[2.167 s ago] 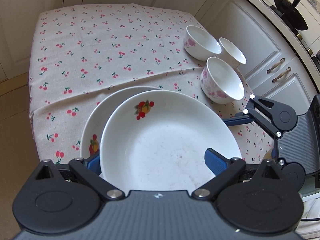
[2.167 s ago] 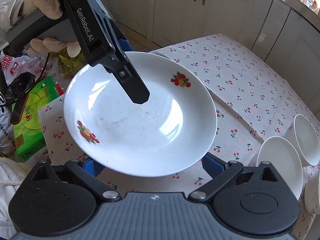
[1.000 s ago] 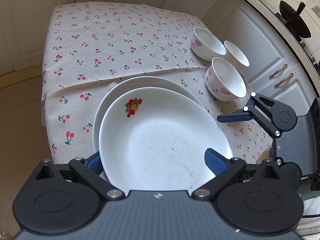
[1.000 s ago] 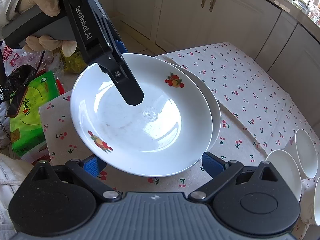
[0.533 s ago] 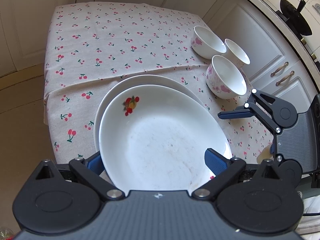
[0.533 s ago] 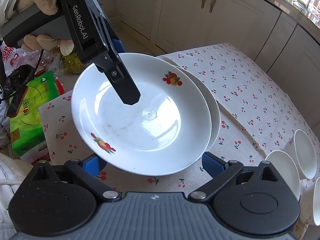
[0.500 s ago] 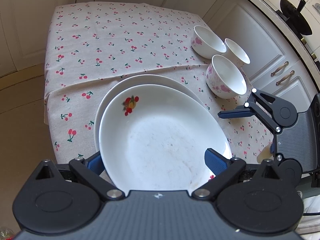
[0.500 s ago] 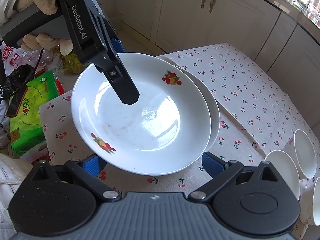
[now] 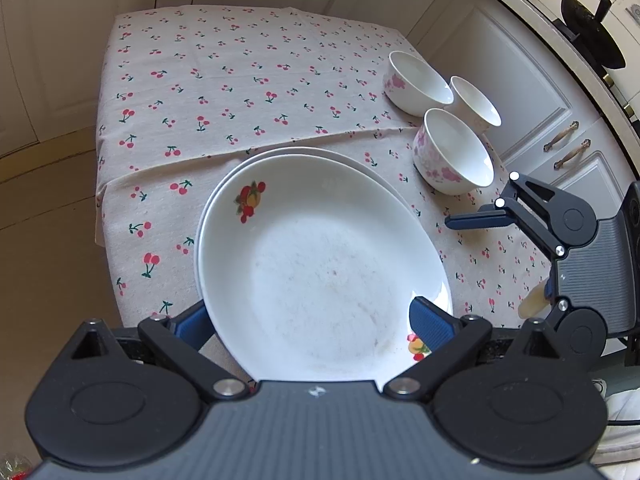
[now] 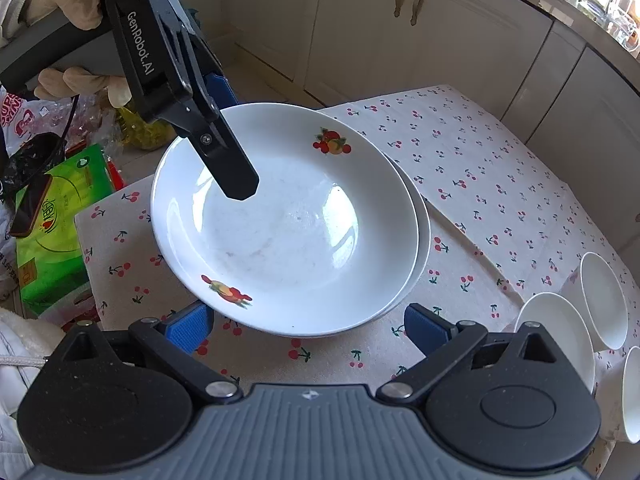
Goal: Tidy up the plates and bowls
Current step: 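Lower the plate onto the stack and open the left gripper, then grasp a white bowl rim with the left gripper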
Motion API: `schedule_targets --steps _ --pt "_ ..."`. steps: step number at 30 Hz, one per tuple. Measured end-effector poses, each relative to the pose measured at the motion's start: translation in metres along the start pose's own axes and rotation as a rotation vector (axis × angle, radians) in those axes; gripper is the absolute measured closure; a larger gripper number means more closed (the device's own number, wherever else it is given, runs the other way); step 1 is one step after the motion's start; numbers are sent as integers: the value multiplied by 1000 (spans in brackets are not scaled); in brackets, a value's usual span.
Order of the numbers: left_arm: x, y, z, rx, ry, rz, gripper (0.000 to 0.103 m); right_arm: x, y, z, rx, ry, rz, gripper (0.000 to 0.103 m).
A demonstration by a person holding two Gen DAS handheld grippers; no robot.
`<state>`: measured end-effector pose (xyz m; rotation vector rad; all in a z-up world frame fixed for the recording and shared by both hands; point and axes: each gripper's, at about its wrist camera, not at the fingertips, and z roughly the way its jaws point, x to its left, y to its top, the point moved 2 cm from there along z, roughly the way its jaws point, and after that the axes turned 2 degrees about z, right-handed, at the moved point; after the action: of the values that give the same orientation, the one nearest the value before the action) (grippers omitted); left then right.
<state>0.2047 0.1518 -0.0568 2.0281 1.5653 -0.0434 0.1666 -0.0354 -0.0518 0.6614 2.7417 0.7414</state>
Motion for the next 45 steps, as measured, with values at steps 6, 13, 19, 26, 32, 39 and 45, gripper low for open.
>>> schedule_targets --steps 6,13,19,26,32,39,45 --pt "-1 -3 -2 -5 16 -1 4 -4 -4 -7 -14 -2 25 0" --pt "0 -8 -7 -33 45 -10 4 -10 -13 -16 -38 -11 82 0" --pt "-26 -14 -24 -185 170 107 3 -20 -25 -33 -112 -65 180 0" --pt "-71 -28 -18 -315 242 210 3 -39 -51 -56 -235 -249 344 0" --pt "-106 -23 -8 -417 224 203 3 -56 -77 -68 -309 -370 456 0" --pt "-132 13 20 -421 207 125 3 -66 -95 -53 -268 -460 431 0" --pt "-154 47 53 -372 202 147 3 -79 -105 -45 -272 -440 463 0"
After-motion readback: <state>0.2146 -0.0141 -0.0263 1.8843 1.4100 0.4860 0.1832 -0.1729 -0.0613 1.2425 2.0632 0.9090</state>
